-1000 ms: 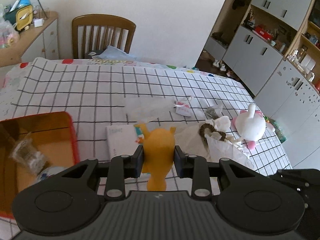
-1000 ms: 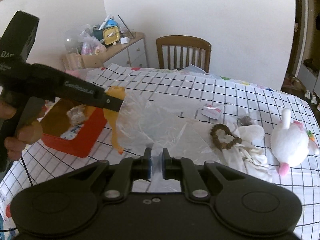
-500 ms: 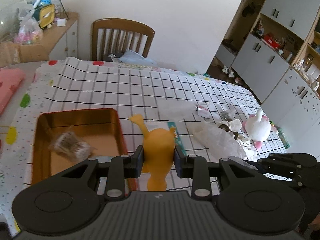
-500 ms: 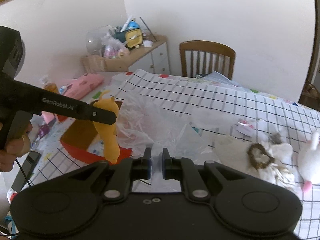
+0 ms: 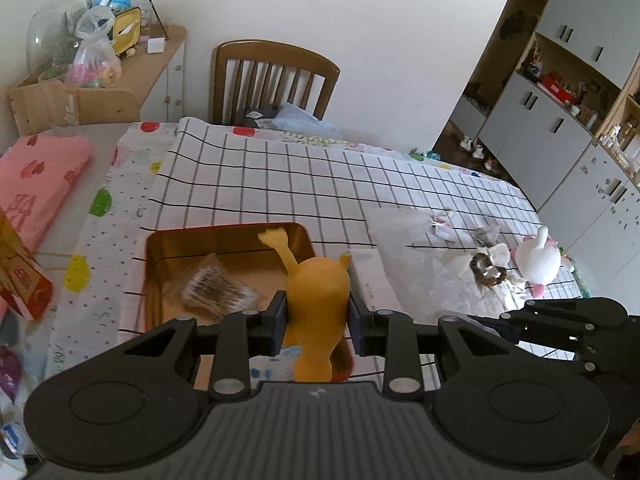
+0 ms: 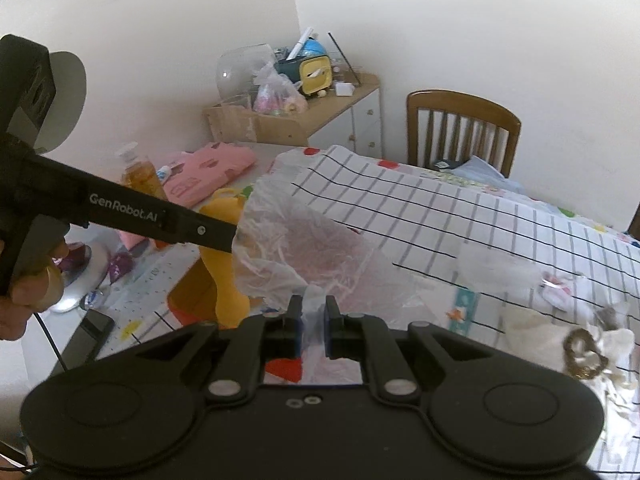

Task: Organize soft objects
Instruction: 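Carry the duck and plastic bag over the tin box with both grippers, then release the duck with the left gripper while the right gripper releases the plastic bag into the box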

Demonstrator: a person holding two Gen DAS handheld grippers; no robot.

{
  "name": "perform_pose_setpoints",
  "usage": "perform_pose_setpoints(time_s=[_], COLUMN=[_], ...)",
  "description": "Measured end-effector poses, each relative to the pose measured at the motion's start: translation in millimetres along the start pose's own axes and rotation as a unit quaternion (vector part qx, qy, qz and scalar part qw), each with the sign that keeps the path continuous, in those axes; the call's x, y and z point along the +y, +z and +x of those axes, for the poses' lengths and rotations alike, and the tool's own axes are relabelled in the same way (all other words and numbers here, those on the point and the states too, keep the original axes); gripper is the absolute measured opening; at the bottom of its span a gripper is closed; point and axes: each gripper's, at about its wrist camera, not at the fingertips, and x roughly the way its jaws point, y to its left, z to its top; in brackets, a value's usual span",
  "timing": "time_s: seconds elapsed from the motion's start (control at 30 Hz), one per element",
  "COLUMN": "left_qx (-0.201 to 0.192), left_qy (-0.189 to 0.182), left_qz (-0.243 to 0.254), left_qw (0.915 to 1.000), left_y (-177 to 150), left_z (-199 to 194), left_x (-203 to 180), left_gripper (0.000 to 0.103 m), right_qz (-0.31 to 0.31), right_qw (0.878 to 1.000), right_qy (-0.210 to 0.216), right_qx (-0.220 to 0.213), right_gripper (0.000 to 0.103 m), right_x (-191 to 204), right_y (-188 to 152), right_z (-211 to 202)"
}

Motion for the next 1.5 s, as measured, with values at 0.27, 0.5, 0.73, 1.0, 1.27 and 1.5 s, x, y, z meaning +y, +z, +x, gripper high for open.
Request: perform_pose_setpoints(time_s=[0.27,0.5,0.73,1.0,1.27,1.5], left_qx=[0.010,0.038,0.061,0.083,0.096,0.108], left_qy=[0.011,0.022,0.033,0.030,0.030,0.028], left_qz=[0.005,0.019,0.011,0.002,0.005,0.003], left_qw=[0.9999,0.9989,0.9975,0.9961,0.9949,0.9938], left_y=[4,4,0,3,8,13], left_z=[-1,16,40,68,89,110], left_x=[32,55,77,94,96,95], left_gripper=[0.031,0.031,0.031,0.031,0.031,0.031], right_qz=[-0.014,-0.009,0.002,-0.010,-0.020,-0.038], right_qw=[1.000,1.000,0.998,0.995,0.992,0.990], right_qy=[0.007,0.005,0.000,-0.016,-0.019,-0.026], right_qx=[0.007,0.028,0.062,0.102,0.127,0.133], right_gripper=[0.009,0.010,0.010,0.010,0.010,0.010], right_x=[28,39,43,49,52,58], right_y=[15,25,24,8,-6,-15], right_z=[31,66,108,144,157,157])
